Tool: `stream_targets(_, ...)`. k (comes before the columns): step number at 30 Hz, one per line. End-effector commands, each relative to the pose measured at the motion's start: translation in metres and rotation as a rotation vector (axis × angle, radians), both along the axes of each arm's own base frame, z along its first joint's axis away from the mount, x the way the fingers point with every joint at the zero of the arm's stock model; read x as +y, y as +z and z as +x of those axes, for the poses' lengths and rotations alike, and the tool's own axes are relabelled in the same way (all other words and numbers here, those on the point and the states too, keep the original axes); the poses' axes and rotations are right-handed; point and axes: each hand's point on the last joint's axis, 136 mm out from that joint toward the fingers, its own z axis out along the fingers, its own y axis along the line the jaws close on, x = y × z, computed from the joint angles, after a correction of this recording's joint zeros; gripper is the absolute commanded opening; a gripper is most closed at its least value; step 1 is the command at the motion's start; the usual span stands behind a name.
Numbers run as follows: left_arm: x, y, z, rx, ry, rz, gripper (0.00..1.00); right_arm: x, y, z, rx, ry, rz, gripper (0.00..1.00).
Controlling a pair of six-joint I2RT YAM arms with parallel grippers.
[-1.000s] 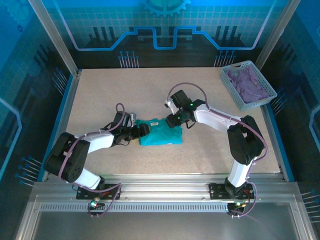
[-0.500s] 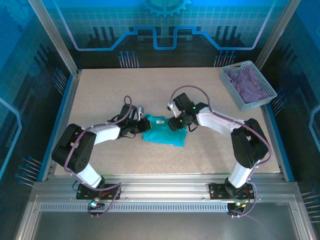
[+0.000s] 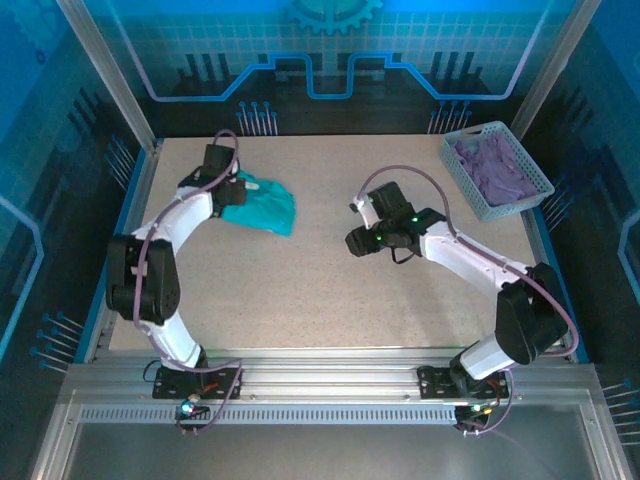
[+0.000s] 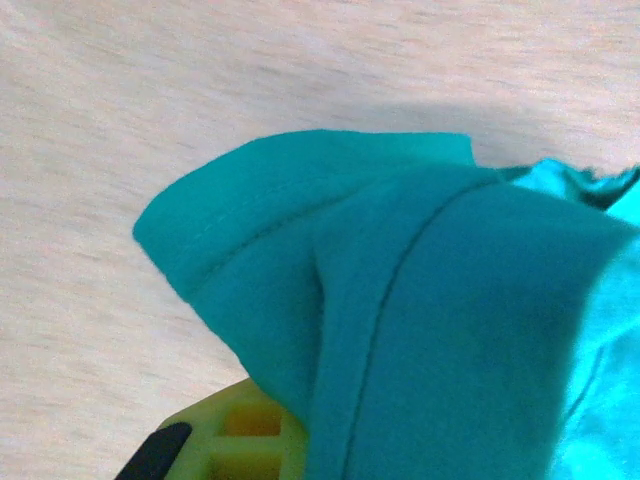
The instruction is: Fold the inside-out t-shirt
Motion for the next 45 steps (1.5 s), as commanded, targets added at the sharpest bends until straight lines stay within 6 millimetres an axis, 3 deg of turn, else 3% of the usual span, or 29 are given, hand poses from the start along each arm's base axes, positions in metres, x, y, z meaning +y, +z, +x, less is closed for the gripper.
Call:
stream_targets(1, 0.090, -0.004, 0.006, 0.138, 0.061, 0.401, 0.00, -0.004, 0.008, -0.003, -0.003, -0.002, 0.056, 0.56)
stream_targets(5, 0.152, -0.008, 0.032, 0.158, 0.112, 0.479, 0.01, -0.009, 0.009, -0.003, -0.007, -0.020, 0.078, 0.57)
stream_targets(10, 0.211, -0.028, 0.059, 0.176, 0.174, 0.550, 0.13, -0.019, 0.005, -0.001, -0.005, -0.055, 0.065, 0.57)
stream_targets(12, 0.222, -0.028, 0.071, 0.147, 0.203, 0.563, 0.25, -0.022, 0.003, 0.000, -0.002, -0.070, 0.052, 0.58)
stream_targets(15, 0.226, -0.014, 0.085, 0.090, 0.255, 0.577, 0.55, -0.030, 0.002, 0.002, -0.009, -0.105, 0.023, 0.59)
stream_targets(17, 0.218, 0.003, 0.088, 0.028, 0.290, 0.545, 0.70, -0.037, 0.002, 0.004, -0.027, -0.132, -0.002, 0.62)
stream_targets(20, 0.190, 0.034, 0.077, -0.076, 0.337, 0.423, 0.80, -0.054, 0.005, 0.012, -0.083, -0.194, -0.069, 0.70)
stream_targets(23, 0.141, 0.050, 0.050, -0.195, 0.345, 0.195, 0.84, -0.086, 0.009, 0.024, -0.162, -0.317, -0.167, 0.94)
stream_targets(24, 0.124, 0.053, 0.037, -0.243, 0.349, 0.119, 0.91, -0.098, 0.011, 0.028, -0.190, -0.363, -0.193, 1.00)
stream_targets(27, 0.077, 0.059, -0.003, -0.361, 0.321, -0.044, 0.99, -0.126, 0.012, 0.035, -0.246, -0.479, -0.235, 1.00)
stream_targets(31, 0.041, 0.047, -0.052, -0.459, 0.279, -0.131, 0.99, -0.162, 0.007, 0.040, -0.310, -0.599, -0.237, 1.00)
stream_targets(35, 0.032, 0.027, -0.083, -0.525, 0.259, -0.152, 0.99, -0.184, -0.002, 0.041, -0.428, -0.607, -0.259, 1.00)
stream_targets(39, 0.020, 0.007, -0.099, -0.602, 0.133, -0.102, 0.99, -0.200, -0.016, 0.039, -0.502, -0.628, -0.212, 1.00)
stream_targets(42, 0.009, 0.001, -0.100, -0.658, 0.056, -0.115, 0.99, -0.209, -0.028, 0.042, -0.506, -0.654, -0.120, 1.00)
stream_targets(45, 0.001, -0.017, -0.092, -0.639, 0.006, -0.124, 0.99, -0.210, -0.019, 0.044, -0.583, -0.625, -0.101, 1.00)
